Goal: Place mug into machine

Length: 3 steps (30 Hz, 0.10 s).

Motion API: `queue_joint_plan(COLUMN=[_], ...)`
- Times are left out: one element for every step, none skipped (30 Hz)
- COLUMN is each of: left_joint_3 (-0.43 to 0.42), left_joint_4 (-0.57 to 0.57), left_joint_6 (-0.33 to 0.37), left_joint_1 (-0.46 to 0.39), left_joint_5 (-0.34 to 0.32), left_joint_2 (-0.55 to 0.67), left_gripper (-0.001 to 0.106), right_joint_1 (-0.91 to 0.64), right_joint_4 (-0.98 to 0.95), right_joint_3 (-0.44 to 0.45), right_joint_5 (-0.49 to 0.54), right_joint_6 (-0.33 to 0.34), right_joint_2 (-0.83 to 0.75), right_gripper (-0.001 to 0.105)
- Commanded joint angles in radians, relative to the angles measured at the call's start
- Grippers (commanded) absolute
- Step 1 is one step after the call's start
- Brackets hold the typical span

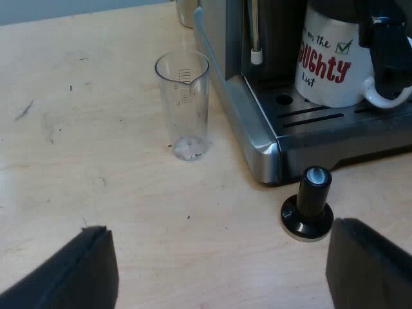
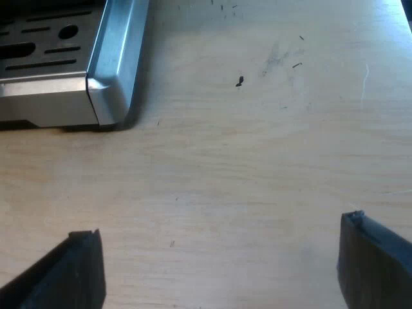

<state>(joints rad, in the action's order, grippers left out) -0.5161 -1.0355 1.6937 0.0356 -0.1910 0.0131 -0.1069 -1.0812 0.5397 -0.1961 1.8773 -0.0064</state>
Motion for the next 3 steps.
queue_joint_plan(left_joint_3=[-0.001,-0.001,-0.001], left_joint_4=[0.012,0.012,0.012], left_joint_6=[0.003,0.003,0.003], left_joint_1=[-0.001,-0.001,-0.001], left_joint_5=[0.005,0.005,0.005], left_joint_2=[0.039,0.039,0.039], left_gripper=[0.068,0.068,0.068], right_joint_1=[-0.005,-0.005,-0.005], right_joint_4=[0.007,0.007,0.007], right_joint_3=[0.006,0.006,0.006], right_joint_5=[-0.010,-0.010,-0.010], right_joint_6=[0.003,0.003,0.003], right_joint_2=[-0.047,-0.047,-0.047], right_gripper=[0.082,0.082,0.082])
